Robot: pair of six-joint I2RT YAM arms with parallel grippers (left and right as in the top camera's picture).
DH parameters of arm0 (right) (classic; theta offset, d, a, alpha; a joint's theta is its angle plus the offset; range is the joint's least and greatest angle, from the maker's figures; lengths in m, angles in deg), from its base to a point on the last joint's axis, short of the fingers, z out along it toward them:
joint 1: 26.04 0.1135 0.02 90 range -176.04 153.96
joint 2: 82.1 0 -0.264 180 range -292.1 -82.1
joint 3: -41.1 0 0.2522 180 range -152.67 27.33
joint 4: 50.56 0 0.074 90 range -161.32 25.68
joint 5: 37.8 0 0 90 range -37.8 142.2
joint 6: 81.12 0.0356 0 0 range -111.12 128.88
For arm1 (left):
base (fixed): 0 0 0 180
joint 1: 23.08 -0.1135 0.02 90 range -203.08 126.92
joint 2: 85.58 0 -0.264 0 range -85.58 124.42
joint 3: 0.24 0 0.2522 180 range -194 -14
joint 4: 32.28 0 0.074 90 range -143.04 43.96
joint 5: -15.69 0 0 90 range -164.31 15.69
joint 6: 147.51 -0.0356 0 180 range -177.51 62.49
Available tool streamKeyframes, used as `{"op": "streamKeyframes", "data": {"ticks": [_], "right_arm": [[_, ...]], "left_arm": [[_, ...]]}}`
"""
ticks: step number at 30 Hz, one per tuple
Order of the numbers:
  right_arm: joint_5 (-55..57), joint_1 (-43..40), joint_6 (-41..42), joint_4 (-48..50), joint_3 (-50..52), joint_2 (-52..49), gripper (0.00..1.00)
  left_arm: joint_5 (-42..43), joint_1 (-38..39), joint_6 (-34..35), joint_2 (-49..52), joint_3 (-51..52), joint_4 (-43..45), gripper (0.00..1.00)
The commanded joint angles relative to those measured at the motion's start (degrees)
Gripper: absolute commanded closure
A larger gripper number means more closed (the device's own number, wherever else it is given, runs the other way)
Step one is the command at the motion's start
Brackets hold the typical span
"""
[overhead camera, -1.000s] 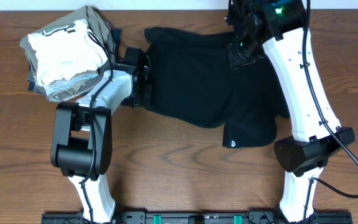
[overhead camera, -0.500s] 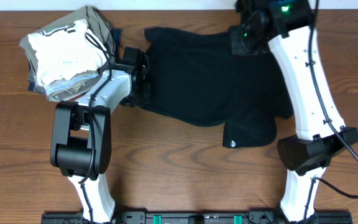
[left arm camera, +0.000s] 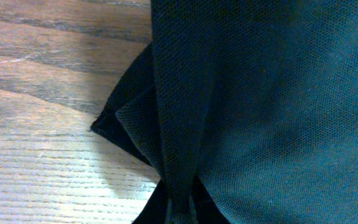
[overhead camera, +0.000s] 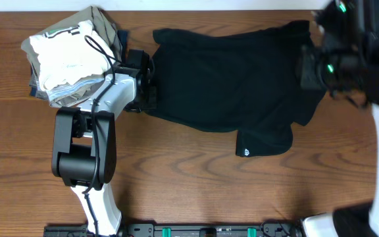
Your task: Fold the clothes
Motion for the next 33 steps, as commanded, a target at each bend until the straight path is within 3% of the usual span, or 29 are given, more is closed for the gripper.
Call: {"op": "streamKeyframes", "data": {"ticks": [1, 7, 14, 20, 25, 33], "right_arm": [[2.5, -0.5, 5.3, -0.2, 10.2, 2.8, 0.67], [1.0, 0.4, 8.7, 6.6, 31.8, 7.2, 0.67], [-4.2, 6.6, 6.3, 28.4, 55.6, 6.3, 0.63], [-6.9, 11.5, 0.5, 46.2, 69.4, 3.8, 0.59], [-5.6, 14.7, -0.2, 52.1, 75.2, 0.9, 0.59], [-1.3, 17.2, 0.8, 53.4, 77.0, -4.1, 0.61]], "left_arm": [[-0.7, -0.6, 1.1, 0.5, 0.3, -0.4, 0.94], [-0.7, -0.6, 2.1, 0.5, 0.3, -0.4, 0.94], [-0.7, -0.6, 2.1, 0.5, 0.3, -0.4, 0.94], [-0.7, -0.6, 2.1, 0.5, 0.3, -0.4, 0.94], [-0.7, -0.6, 2.1, 0.5, 0.3, -0.4, 0.94], [-0.7, -0.6, 2.1, 0.5, 0.3, -0.4, 0.94]]}}
